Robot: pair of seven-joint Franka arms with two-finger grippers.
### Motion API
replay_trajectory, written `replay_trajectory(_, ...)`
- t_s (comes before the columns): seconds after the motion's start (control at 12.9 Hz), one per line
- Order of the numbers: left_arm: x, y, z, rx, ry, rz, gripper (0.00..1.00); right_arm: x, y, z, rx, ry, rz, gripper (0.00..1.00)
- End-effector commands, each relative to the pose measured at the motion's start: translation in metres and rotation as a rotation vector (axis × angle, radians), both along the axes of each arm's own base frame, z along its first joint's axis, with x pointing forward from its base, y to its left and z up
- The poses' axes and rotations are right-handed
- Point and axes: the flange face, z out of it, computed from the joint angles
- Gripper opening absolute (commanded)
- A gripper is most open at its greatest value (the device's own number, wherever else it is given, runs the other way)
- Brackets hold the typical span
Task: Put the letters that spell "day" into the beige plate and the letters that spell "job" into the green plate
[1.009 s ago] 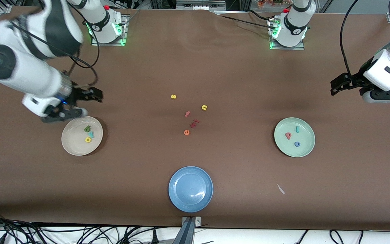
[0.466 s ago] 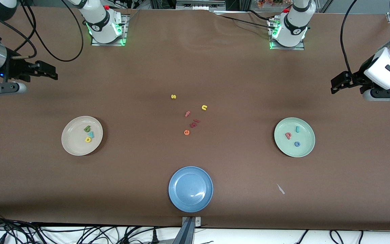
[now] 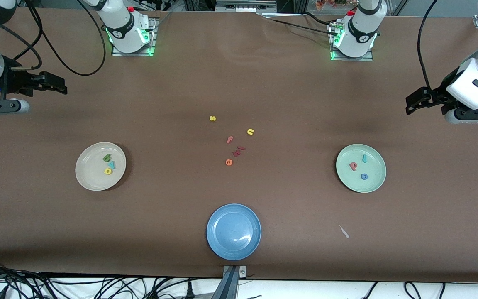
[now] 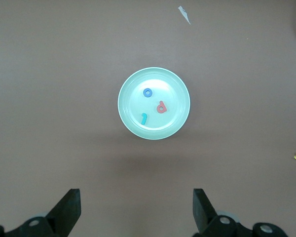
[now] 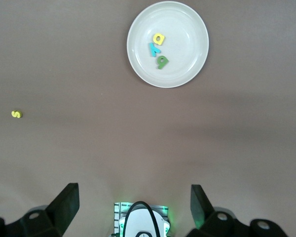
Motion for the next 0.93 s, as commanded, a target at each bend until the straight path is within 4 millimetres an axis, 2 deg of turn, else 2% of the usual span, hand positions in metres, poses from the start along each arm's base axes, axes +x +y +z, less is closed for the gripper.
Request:
replay_trajectory(0.0, -0.005, -0.002, 0.008, -0.005, 0.003, 0.003, 1.0, 0.005, -0.002, 0.003, -0.009, -0.012, 0.005, 1.0)
replay_trajectory(0.54, -0.005, 0.0, 0.008, -0.005, 0.003, 0.005, 1.0, 0.027, -0.005, 0.01, -0.038, -0.188, 0.019, 1.0)
replay_trajectory(0.85, -0.005, 0.0, 0.008, -0.005, 0.003, 0.006, 1.0, 0.03, -0.007, 0.009, -0.05, -0.201, 0.057, 1.0)
